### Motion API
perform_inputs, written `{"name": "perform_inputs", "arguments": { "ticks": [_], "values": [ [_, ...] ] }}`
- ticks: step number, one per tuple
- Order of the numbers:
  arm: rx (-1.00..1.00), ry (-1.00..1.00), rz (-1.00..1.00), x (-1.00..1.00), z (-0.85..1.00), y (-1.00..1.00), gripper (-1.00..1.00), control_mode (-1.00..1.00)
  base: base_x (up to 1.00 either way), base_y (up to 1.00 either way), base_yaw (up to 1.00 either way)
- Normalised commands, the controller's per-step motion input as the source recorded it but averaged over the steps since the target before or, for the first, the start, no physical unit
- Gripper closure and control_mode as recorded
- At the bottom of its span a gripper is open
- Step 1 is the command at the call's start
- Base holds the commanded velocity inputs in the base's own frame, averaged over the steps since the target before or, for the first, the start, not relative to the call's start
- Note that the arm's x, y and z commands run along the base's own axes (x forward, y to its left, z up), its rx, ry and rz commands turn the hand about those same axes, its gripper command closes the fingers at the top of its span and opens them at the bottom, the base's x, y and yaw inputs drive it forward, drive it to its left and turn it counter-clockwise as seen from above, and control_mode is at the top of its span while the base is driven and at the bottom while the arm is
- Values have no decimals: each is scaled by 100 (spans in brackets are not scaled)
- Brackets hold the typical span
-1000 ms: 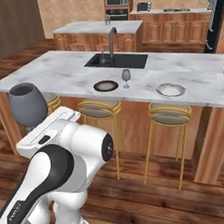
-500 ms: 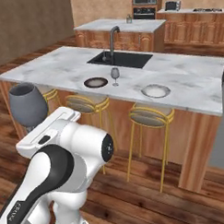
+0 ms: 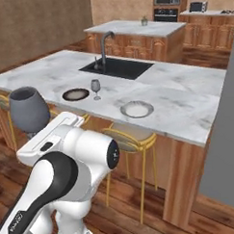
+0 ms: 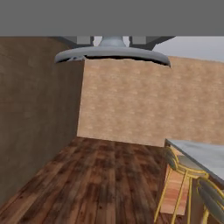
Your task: Retrieve the wine glasses from the counter and place one next to each plate.
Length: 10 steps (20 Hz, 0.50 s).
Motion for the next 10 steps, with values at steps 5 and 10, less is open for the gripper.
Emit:
{"name": "perform_inputs", "arguments": {
  "ticks": [5,10],
  "values": [
    [0,0,0,0,0,0,100,100,53,-88,3],
    [0,0,0,0,0,0,100,100,17,-33,6]
  ]
}}
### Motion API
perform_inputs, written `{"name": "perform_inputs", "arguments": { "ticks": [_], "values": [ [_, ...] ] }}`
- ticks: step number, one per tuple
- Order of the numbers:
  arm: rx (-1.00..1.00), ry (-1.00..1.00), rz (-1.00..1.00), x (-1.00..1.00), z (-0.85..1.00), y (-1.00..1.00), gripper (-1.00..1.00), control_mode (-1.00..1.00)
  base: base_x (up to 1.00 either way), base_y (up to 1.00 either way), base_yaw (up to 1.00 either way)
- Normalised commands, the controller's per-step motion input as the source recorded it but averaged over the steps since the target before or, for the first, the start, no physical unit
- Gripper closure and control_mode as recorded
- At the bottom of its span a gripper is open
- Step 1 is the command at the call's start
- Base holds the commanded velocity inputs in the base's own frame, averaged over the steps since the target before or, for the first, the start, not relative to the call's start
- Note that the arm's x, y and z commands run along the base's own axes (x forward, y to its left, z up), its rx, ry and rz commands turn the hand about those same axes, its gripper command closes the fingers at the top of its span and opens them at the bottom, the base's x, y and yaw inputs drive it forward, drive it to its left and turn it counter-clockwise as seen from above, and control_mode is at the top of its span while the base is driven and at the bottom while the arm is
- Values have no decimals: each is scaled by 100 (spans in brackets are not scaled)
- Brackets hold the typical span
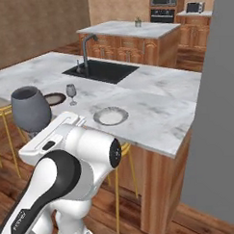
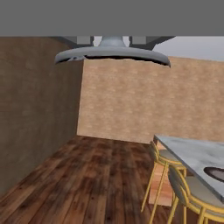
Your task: Retrieve the wine glasses from the counter and place one next to each plate.
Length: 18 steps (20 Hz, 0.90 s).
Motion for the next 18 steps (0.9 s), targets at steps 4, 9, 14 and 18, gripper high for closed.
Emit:
{"name": "perform_inputs", "arguments": {
  "ticks": [4,9,14,18],
  "values": [
    [0,0,0,0,0,0,100,100,87,-6,0],
    [0,0,0,0,0,0,100,100,64,-25,0],
    [0,0,0,0,0,0,100,100,39,-19,-3],
    [0,0,0,0,0,0,100,100,52,9,0]
  ]
}}
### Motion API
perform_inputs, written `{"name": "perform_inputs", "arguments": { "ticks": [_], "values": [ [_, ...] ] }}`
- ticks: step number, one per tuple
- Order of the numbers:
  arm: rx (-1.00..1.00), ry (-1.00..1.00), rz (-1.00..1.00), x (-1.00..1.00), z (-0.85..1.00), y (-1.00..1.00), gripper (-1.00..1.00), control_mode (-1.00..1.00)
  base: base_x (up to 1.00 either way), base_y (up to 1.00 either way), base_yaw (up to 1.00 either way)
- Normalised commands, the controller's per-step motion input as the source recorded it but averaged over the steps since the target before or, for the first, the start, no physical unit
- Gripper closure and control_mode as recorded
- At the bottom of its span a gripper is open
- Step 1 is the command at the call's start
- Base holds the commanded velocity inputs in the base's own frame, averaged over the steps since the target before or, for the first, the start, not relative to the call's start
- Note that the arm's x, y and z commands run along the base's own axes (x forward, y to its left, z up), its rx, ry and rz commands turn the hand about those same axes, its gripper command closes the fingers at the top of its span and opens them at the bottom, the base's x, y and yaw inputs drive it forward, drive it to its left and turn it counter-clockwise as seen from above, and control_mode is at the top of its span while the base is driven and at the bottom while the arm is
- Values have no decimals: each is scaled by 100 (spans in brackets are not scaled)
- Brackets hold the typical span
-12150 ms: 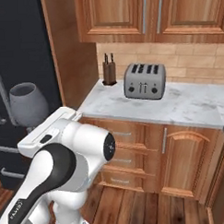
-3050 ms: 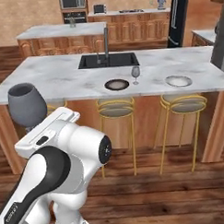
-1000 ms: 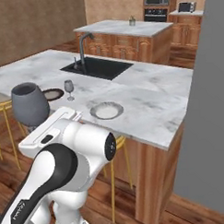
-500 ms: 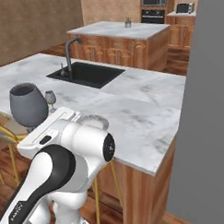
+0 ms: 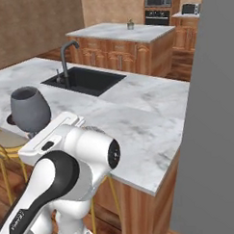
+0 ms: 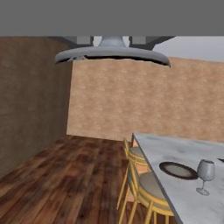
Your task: Retrieve the wine glasses from the counter and place one next to each plate.
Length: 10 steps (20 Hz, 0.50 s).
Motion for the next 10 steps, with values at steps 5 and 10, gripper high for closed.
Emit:
{"name": "perform_inputs", "arguments": {
  "ticks": [5,10],
  "values": [
    [0,0,0,0,0,0,100,100,40,0,3],
    [0,0,0,0,0,0,100,100,34,-11,23]
  ]
}}
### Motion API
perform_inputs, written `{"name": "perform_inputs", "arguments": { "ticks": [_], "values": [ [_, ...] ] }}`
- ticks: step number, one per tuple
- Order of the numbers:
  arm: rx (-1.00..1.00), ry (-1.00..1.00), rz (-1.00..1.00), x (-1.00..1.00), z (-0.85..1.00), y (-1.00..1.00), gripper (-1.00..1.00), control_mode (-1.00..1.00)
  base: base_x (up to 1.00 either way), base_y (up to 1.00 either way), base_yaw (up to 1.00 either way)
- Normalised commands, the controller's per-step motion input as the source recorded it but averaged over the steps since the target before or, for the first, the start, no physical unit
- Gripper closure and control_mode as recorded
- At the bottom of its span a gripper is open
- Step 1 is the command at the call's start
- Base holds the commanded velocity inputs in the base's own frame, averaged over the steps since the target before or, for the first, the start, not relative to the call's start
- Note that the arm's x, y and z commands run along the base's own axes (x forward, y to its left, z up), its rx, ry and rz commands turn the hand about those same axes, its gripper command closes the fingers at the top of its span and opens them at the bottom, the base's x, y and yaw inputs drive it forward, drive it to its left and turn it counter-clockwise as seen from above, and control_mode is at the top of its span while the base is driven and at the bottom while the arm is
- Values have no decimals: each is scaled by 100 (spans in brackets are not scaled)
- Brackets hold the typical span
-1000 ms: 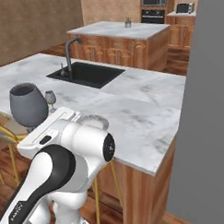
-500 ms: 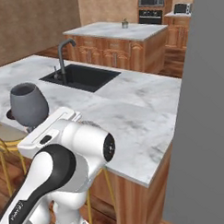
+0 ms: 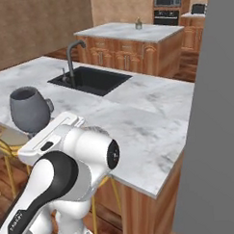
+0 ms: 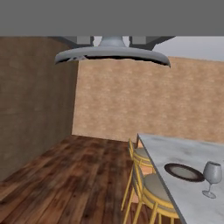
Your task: Retrieve the wine glasses from the counter and place one next to each plate.
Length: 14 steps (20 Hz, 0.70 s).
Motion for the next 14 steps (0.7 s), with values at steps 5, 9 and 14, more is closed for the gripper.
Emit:
{"name": "perform_inputs", "arguments": {
  "ticks": [5,9,14],
  "values": [
    [0,0,0,0,0,0,100,100,17,-28,30],
    [0,0,0,0,0,0,100,100,20,-33,31],
    [0,0,0,0,0,0,100,100,13,-38,9]
  ]
}}
